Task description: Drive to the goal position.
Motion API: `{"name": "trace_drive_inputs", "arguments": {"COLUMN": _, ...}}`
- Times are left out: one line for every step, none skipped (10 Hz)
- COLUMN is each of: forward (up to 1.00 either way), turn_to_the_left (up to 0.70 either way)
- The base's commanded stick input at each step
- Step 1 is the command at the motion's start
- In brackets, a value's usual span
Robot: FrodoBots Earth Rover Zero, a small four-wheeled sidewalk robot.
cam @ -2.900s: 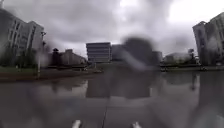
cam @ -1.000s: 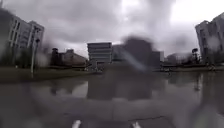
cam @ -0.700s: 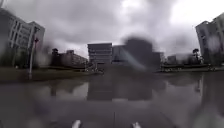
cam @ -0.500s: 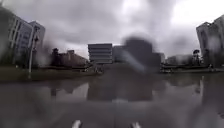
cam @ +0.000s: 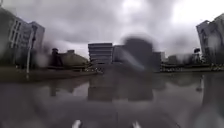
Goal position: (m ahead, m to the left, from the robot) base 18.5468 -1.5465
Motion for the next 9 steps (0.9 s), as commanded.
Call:
{"name": "trace_drive_inputs", "arguments": {"forward": 0.7, "turn_to_the_left": 0.0}}
{"name": "trace_drive_inputs", "arguments": {"forward": 0.7, "turn_to_the_left": 0.0}}
{"name": "trace_drive_inputs", "arguments": {"forward": 0.7, "turn_to_the_left": 0.0}}
{"name": "trace_drive_inputs", "arguments": {"forward": 0.7, "turn_to_the_left": 0.0}}
{"name": "trace_drive_inputs", "arguments": {"forward": 0.7, "turn_to_the_left": 0.0}}
{"name": "trace_drive_inputs", "arguments": {"forward": 0.7, "turn_to_the_left": 0.0}}
{"name": "trace_drive_inputs", "arguments": {"forward": 0.7, "turn_to_the_left": 0.0}}
{"name": "trace_drive_inputs", "arguments": {"forward": 0.7, "turn_to_the_left": 0.0}}
{"name": "trace_drive_inputs", "arguments": {"forward": 0.7, "turn_to_the_left": 0.0}}
